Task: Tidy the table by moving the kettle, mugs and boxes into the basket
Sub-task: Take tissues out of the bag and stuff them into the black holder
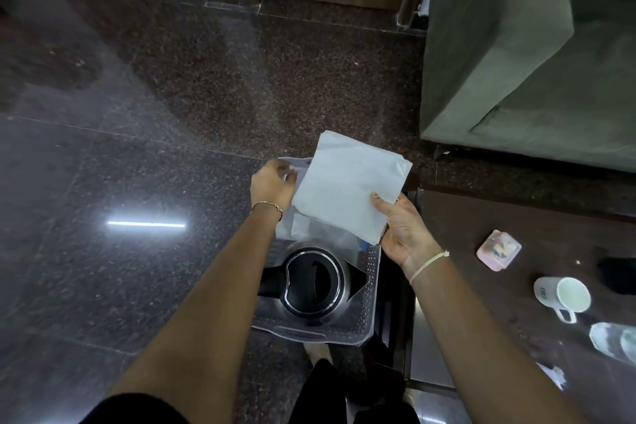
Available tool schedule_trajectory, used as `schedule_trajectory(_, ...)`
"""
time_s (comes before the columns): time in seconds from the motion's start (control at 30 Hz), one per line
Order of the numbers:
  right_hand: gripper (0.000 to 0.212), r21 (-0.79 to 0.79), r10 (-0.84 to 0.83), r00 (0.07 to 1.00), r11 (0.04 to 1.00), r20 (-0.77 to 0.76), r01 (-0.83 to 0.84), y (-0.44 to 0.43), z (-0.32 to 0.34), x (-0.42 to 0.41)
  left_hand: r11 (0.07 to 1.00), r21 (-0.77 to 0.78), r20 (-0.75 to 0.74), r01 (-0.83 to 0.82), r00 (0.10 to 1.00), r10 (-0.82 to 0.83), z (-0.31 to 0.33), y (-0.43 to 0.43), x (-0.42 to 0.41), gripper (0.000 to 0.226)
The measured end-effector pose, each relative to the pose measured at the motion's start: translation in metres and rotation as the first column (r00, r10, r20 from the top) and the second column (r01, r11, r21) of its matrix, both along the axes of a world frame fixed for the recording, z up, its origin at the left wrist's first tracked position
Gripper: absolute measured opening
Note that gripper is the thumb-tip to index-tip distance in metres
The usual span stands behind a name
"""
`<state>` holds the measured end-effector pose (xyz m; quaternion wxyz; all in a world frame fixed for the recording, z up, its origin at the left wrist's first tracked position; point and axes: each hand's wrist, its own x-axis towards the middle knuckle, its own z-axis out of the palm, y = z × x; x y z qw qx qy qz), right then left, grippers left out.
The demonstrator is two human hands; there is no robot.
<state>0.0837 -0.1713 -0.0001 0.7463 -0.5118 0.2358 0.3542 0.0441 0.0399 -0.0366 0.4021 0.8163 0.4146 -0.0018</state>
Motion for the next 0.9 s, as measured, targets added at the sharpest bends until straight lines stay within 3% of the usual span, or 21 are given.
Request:
schedule_trajectory(0.07, 0.035, 0.036, 0.015, 0.999, 0.999, 0.030, -0.016, -0.008, 0.013, 0.000, 0.985, -0.166, 0.060, -0.042, 0.997, 0.053, 0.024, -0.009, 0.010, 0.032)
schedule_trajectory(0.13, 0.033, 0.064, 0.027, 0.998, 0.997, 0.054, -0.031, -0.021, 0.028, 0.001, 0.931, -0.364, 0.034, -0.035, 0.998, 0.050, 0.049, -0.020, 0.020, 0.054)
schedule_trajectory(0.2, 0.033, 0.055, 0.039, 0.996, 0.998, 0.079, -0.044, -0.037, 0.043, 0.002, 0.799, -0.599, -0.012, -0.053, 0.998, 0.057, 0.073, -0.034, 0.026, 0.074)
schedule_trajectory(0.27, 0.036, 0.033, 0.047, 0.993, 0.998, 0.105, -0.050, -0.057, 0.060, 0.004, 0.607, -0.795, 0.043, -0.004, 0.997, 0.063, 0.097, -0.055, 0.027, 0.074)
schedule_trajectory(0.37, 0.036, 0.031, 0.037, 0.989, 0.999, 0.147, -0.042, -0.094, 0.085, 0.003, 0.468, -0.869, 0.168, 0.157, 0.986, -0.017, 0.128, -0.093, 0.020, 0.071)
schedule_trajectory(0.5, 0.030, 0.040, 0.010, 0.979, 0.999, 0.202, -0.018, -0.158, 0.114, -0.003, 0.482, -0.835, 0.227, 0.266, 0.964, -0.139, 0.164, -0.157, 0.008, 0.050)
schedule_trajectory(0.6, 0.027, 0.053, -0.043, 0.981, 0.998, 0.189, 0.034, -0.214, 0.126, -0.009, 0.541, -0.788, 0.260, 0.295, 0.955, -0.142, 0.174, -0.218, 0.007, 0.027)
schedule_trajectory(0.7, 0.023, 0.032, -0.094, 0.973, 0.995, 0.209, 0.089, -0.276, 0.131, -0.013, 0.575, -0.760, 0.283, 0.303, 0.951, -0.127, 0.174, -0.283, 0.012, 0.022)
schedule_trajectory(0.9, 0.024, -0.215, -0.100, 0.924, 0.958, 0.369, 0.189, -0.398, 0.129, -0.023, 0.601, -0.710, 0.336, 0.366, 0.927, -0.168, 0.165, -0.409, 0.025, 0.012)
